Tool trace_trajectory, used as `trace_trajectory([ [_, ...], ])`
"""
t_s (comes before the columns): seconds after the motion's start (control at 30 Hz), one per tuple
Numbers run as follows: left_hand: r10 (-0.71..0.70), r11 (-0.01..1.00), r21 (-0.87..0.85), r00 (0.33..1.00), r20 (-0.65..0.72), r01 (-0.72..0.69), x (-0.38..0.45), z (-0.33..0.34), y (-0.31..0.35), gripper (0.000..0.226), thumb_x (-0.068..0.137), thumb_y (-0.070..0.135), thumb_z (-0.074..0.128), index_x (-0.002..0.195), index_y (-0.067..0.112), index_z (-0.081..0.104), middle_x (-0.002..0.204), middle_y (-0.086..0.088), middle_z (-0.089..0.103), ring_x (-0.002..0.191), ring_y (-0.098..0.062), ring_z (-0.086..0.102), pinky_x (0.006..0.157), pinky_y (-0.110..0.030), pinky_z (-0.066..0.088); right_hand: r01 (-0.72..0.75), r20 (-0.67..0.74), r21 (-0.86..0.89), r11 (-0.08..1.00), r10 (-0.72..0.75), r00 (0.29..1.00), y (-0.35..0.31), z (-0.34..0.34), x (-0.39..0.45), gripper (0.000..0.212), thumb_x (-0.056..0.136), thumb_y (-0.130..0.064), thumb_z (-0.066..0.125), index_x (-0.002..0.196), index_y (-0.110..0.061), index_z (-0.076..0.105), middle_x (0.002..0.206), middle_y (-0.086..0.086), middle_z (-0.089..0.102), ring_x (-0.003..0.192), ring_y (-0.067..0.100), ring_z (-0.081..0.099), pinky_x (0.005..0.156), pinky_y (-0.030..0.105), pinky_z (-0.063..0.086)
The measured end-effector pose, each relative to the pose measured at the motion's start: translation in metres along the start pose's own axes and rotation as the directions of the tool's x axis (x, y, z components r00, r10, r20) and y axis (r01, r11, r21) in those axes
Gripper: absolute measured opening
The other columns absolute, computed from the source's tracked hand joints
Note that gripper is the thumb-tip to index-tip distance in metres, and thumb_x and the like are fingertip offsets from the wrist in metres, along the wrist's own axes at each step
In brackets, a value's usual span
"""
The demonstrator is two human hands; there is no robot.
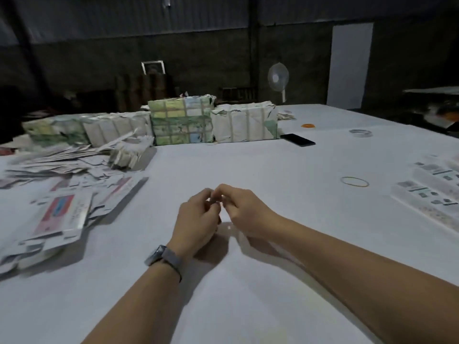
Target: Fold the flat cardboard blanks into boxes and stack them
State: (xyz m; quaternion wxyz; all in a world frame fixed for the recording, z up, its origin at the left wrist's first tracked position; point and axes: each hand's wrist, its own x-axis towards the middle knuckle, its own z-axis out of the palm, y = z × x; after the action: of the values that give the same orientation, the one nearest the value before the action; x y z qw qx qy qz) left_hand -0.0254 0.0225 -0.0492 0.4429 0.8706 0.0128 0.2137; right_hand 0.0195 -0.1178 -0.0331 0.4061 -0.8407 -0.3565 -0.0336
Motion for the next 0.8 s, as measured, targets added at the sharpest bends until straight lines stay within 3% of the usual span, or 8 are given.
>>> trace_trajectory([
  [0.1, 0.01, 0.96, 0.28, 1.0, 0.015, -0.013, 0.004, -0.01, -0.008, 0.018, 0.09, 0.021, 0.054, 0.099, 0.035, 0.06, 0.068, 0.012, 0.065, 0.074, -0.016, 0.063, 0.06, -0.03, 0.044, 0.01, -0.028, 0.057, 0.998, -0.008, 1.0, 0.017, 0.011, -0.002, 0.037, 0.096, -0.002, 0.038, 0.101, -0.029, 0.063, 0.061, -0.004, 0.05, 0.053, 0.008, 0.041, 0.058, 0.025, 0.036],
  [0.2, -0.038, 0.882, 0.469, 0.998, -0.05, 0.057, 0.014, -0.029, -0.02, 0.026, 0.091, 0.024, 0.054, 0.115, 0.033, 0.059, 0.093, 0.013, 0.066, 0.1, -0.018, 0.058, 0.069, -0.032, 0.043, 0.007, -0.037, 0.118, 0.993, -0.002, 0.999, 0.027, 0.012, -0.001, 0.04, 0.095, -0.004, 0.04, 0.087, -0.038, 0.06, 0.057, -0.006, 0.045, 0.051, 0.007, 0.038, 0.059, 0.033, 0.043],
  [0.27, 0.003, 0.75, 0.656, 0.991, -0.133, 0.085, 0.028, -0.047, -0.03, 0.038, 0.09, 0.02, 0.055, 0.127, 0.028, 0.055, 0.116, 0.002, 0.063, 0.118, -0.026, 0.049, 0.085, -0.038, 0.045, 0.0, -0.035, 0.166, 0.986, 0.006, 0.999, 0.028, 0.012, 0.0, 0.035, 0.096, -0.008, 0.046, 0.087, -0.039, 0.061, 0.059, -0.009, 0.045, 0.052, 0.007, 0.039, 0.058, 0.027, 0.042],
  [0.33, -0.02, 0.56, 0.81, 0.98, -0.198, 0.175, 0.045, -0.07, -0.041, 0.052, 0.087, 0.018, 0.057, 0.138, 0.026, 0.047, 0.135, -0.006, 0.055, 0.132, -0.032, 0.04, 0.105, -0.046, 0.035, -0.004, -0.008, 0.188, 0.982, 0.006, 1.0, 0.03, 0.014, 0.001, 0.026, 0.096, -0.013, 0.054, 0.089, -0.038, 0.062, 0.061, -0.012, 0.049, 0.052, 0.004, 0.043, 0.057, 0.017, 0.038],
  [0.43, -0.267, 0.419, 0.845, 0.934, -0.236, 0.333, 0.057, -0.101, -0.067, 0.062, 0.091, 0.025, 0.052, 0.148, 0.021, 0.03, 0.148, -0.012, 0.045, 0.144, -0.036, 0.027, 0.117, -0.051, 0.022, -0.011, -0.008, 0.246, 0.969, 0.013, 1.0, 0.033, 0.015, 0.002, 0.022, 0.095, -0.017, 0.057, 0.089, -0.037, 0.063, 0.063, -0.016, 0.053, 0.051, 0.004, 0.045, 0.055, 0.012, 0.037],
  [0.53, -0.421, 0.39, 0.843, 0.886, -0.194, 0.369, 0.058, -0.116, -0.09, 0.059, 0.094, 0.023, 0.042, 0.15, 0.013, 0.026, 0.138, -0.02, 0.052, 0.133, -0.041, 0.043, 0.108, -0.049, 0.04, -0.013, -0.007, 0.254, 0.967, 0.015, 1.0, 0.034, 0.015, 0.001, 0.022, 0.094, -0.017, 0.057, 0.089, -0.038, 0.063, 0.064, -0.02, 0.055, 0.05, 0.004, 0.046, 0.056, 0.011, 0.037],
  [0.67, -0.272, 0.411, 0.883, 0.955, -0.12, 0.228, 0.061, -0.113, -0.092, 0.045, 0.095, 0.017, 0.046, 0.139, 0.012, 0.036, 0.119, -0.018, 0.064, 0.106, -0.039, 0.062, 0.081, -0.041, 0.051, -0.022, 0.001, 0.258, 0.966, 0.023, 1.0, 0.032, 0.014, 0.001, 0.022, 0.094, -0.016, 0.057, 0.091, -0.037, 0.062, 0.067, -0.024, 0.056, 0.051, 0.003, 0.046, 0.056, 0.01, 0.038],
  [0.8, -0.173, 0.464, 0.877, 0.984, -0.048, 0.124, 0.057, -0.109, -0.076, 0.041, 0.098, 0.021, 0.048, 0.135, 0.011, 0.036, 0.117, -0.019, 0.063, 0.102, -0.041, 0.063, 0.079, -0.044, 0.051, -0.048, 0.004, 0.317, 0.947, 0.05, 0.999, 0.033, 0.015, 0.0, 0.021, 0.095, -0.016, 0.057, 0.093, -0.036, 0.063, 0.069, -0.023, 0.055, 0.052, 0.004, 0.046, 0.055, 0.012, 0.04],
])
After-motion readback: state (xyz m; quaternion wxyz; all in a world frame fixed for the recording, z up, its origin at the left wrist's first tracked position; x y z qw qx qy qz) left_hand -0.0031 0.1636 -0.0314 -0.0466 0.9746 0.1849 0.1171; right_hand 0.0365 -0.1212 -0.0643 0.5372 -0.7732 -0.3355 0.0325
